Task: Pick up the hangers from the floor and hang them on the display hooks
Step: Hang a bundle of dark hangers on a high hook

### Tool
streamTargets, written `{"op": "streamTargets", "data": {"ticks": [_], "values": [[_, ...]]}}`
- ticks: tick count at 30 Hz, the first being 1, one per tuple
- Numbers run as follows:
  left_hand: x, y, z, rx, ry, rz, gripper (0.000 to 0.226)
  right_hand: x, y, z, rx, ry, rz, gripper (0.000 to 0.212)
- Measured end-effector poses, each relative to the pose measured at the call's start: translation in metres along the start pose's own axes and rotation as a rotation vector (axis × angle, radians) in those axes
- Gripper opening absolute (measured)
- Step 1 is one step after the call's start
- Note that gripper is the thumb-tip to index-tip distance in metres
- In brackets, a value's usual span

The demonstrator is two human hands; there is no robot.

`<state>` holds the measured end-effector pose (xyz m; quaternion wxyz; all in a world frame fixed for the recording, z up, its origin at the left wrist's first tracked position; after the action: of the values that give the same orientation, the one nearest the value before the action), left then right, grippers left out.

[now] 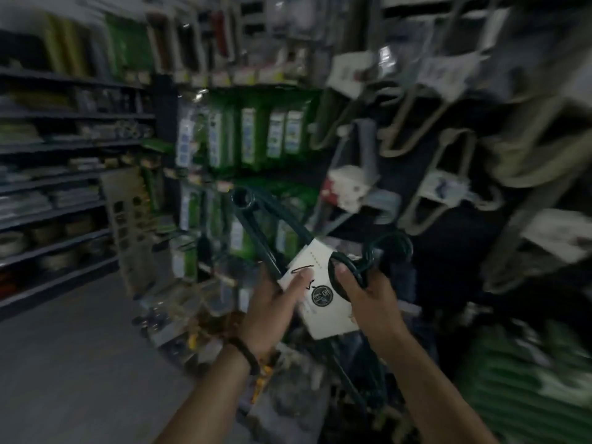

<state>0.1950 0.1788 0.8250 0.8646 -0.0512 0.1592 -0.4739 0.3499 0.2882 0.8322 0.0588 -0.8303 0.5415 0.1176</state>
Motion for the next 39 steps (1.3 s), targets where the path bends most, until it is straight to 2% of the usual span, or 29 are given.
{"op": "streamTargets", "data": {"ticks": [3, 6, 11, 13, 15, 18, 23, 26, 28, 32, 34, 36, 39], "values": [[0.019, 0.102, 0.063, -0.003, 0.098, -0.164, 0.023, 0.041, -0.109, -0.043, 0.083, -0.025, 0.136, 0.043], [0.045, 0.190, 0.127, 0.032, 0.221, -0.299, 0.024, 0.088, -0.218, -0.087, 0.352, 0.060, 0.207, 0.066], [0.085, 0.320, 0.215, 0.101, 0.340, -0.440, 0.036, 0.172, -0.372, -0.173, 0.951, 0.184, 0.309, 0.052], [0.099, 0.369, 0.246, 0.111, 0.383, -0.533, 0.044, 0.199, -0.413, -0.217, 0.989, 0.140, 0.422, 0.042], [0.109, 0.412, 0.274, 0.129, 0.413, -0.603, 0.050, 0.215, -0.443, -0.260, 1.044, 0.025, 0.531, 0.041], [0.121, 0.471, 0.317, 0.123, 0.508, -0.702, 0.032, 0.220, -0.479, -0.303, 1.177, -0.156, 0.645, 0.025], [0.128, 0.536, 0.378, 0.161, 0.661, -0.780, 0.033, 0.194, -0.528, -0.334, 1.203, -0.244, 0.650, 0.032], [0.112, 0.571, 0.400, 0.213, 0.667, -0.854, 0.036, 0.178, -0.558, -0.348, 1.042, -0.286, 0.689, 0.024], [0.103, 0.591, 0.417, 0.219, 0.717, -0.902, 0.039, 0.165, -0.576, -0.358, 1.031, -0.293, 0.740, 0.020], [0.090, 0.627, 0.453, 0.216, 0.854, -0.929, 0.038, 0.138, -0.615, -0.381, 1.163, -0.303, 0.840, 0.023], [0.085, 0.644, 0.470, 0.185, 0.903, -0.933, 0.045, 0.128, -0.636, -0.396, 1.203, -0.316, 0.889, 0.023], [0.073, 0.657, 0.488, 0.149, 0.931, -0.847, 0.057, 0.116, -0.654, -0.413, 1.234, -0.342, 0.926, 0.024], [0.059, 0.660, 0.518, 0.128, 1.067, -0.656, 0.061, 0.089, -0.685, -0.434, 1.298, -0.321, 0.952, 0.024]]}}
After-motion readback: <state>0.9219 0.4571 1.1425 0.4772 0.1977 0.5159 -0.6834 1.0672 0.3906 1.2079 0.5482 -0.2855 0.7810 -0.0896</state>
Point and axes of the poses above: each hand's wrist, its own x-axis away from the middle knuckle, its own y-axis out of the palm, z = x × y, the point moved 7 cm from there along -x, towards the middle knuckle, and after that the axes turned 13 degrees about -x, right-handed, at the moved point
